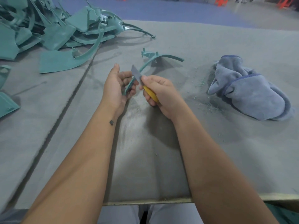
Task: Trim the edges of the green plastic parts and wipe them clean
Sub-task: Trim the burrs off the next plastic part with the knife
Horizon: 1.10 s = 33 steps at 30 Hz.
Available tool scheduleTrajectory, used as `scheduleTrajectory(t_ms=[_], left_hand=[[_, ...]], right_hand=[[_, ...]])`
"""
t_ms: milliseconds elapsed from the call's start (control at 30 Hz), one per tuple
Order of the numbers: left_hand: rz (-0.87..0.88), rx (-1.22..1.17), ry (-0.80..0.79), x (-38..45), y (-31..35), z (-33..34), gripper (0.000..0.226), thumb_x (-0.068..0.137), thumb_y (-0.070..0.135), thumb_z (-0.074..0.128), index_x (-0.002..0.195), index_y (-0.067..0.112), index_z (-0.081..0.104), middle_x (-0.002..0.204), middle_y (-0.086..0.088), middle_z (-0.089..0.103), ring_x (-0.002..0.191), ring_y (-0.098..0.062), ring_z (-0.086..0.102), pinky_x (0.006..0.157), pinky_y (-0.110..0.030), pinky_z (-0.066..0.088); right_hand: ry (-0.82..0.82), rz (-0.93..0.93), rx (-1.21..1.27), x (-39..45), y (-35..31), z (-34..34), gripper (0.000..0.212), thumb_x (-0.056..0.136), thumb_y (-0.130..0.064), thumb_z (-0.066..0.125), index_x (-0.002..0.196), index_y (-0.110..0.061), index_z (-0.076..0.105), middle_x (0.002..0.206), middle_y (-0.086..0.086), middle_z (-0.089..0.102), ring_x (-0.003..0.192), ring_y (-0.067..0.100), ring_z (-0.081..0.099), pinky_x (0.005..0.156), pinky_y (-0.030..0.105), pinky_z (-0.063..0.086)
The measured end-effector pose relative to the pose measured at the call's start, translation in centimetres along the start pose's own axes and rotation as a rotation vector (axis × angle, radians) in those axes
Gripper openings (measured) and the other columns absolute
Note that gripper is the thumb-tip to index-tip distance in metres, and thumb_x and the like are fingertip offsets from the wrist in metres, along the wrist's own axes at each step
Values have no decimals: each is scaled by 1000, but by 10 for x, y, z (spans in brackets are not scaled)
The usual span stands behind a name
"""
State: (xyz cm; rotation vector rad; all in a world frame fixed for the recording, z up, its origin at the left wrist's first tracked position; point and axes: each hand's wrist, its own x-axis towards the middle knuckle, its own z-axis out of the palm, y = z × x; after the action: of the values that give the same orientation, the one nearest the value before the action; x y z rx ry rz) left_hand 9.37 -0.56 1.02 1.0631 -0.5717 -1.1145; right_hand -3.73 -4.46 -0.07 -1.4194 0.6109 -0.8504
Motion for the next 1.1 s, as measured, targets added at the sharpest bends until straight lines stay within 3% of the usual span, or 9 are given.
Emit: scheduleTrajectory(t_ms=[100, 333, 500, 667, 867, 967, 1100], left_hand=[[-39, -115, -43, -1, 2, -1, 63, 103, 47, 22, 94, 2, 66, 69, -8, 69, 65, -16, 65, 63, -28, 52], [-113, -259, -173, -5, 5, 2, 72, 102, 50, 16, 107, -6, 61, 74, -14, 67, 68, -18, 59, 68, -30, 49], [-115, -294, -175, -3, 5, 1, 73, 102, 50, 17, 101, -7, 62, 74, -17, 65, 72, -23, 60, 74, -33, 48], [-77, -211, -142, 0, 1, -2, 68, 103, 44, 18, 99, -5, 66, 74, -14, 67, 62, -15, 59, 62, -24, 49], [-110, -140, -128, -2, 3, -3, 36, 92, 3, 32, 105, 1, 65, 71, -5, 66, 52, -6, 43, 46, -14, 35], [-150, -118, -133, -3, 1, -2, 32, 95, 3, 33, 104, 8, 63, 68, 0, 63, 45, -3, 35, 38, -11, 27], [-272, -124, -162, -2, 4, -5, 17, 96, 12, 34, 97, 14, 51, 54, 3, 42, 35, -2, 25, 32, -12, 17]], right_hand=[[-65, -11, -121, -3, -1, 4, 31, 97, -25, 52, 70, -13, 63, 51, 3, 52, 40, 11, 39, 41, 20, 32], [-52, -12, -271, -1, 1, 6, 32, 99, -19, 49, 76, 1, 59, 45, -4, 48, 39, 8, 37, 41, 18, 32], [32, -21, -228, 1, 2, 8, 32, 99, -17, 49, 69, -9, 56, 43, -5, 44, 40, 6, 34, 41, 16, 30], [236, -16, -51, 5, 2, 5, 35, 99, -19, 50, 66, -11, 55, 44, -3, 41, 41, 8, 32, 40, 19, 27], [305, 11, 44, 7, 2, 4, 34, 100, -24, 50, 68, -13, 54, 47, -2, 44, 41, 8, 33, 41, 19, 27], [317, 21, 47, 6, 2, 4, 34, 100, -27, 49, 69, -14, 55, 51, 0, 48, 43, 10, 35, 43, 20, 29], [321, -17, 49, 6, 1, 7, 29, 99, -25, 51, 72, -16, 58, 71, 1, 60, 49, 10, 45, 49, 21, 36]])
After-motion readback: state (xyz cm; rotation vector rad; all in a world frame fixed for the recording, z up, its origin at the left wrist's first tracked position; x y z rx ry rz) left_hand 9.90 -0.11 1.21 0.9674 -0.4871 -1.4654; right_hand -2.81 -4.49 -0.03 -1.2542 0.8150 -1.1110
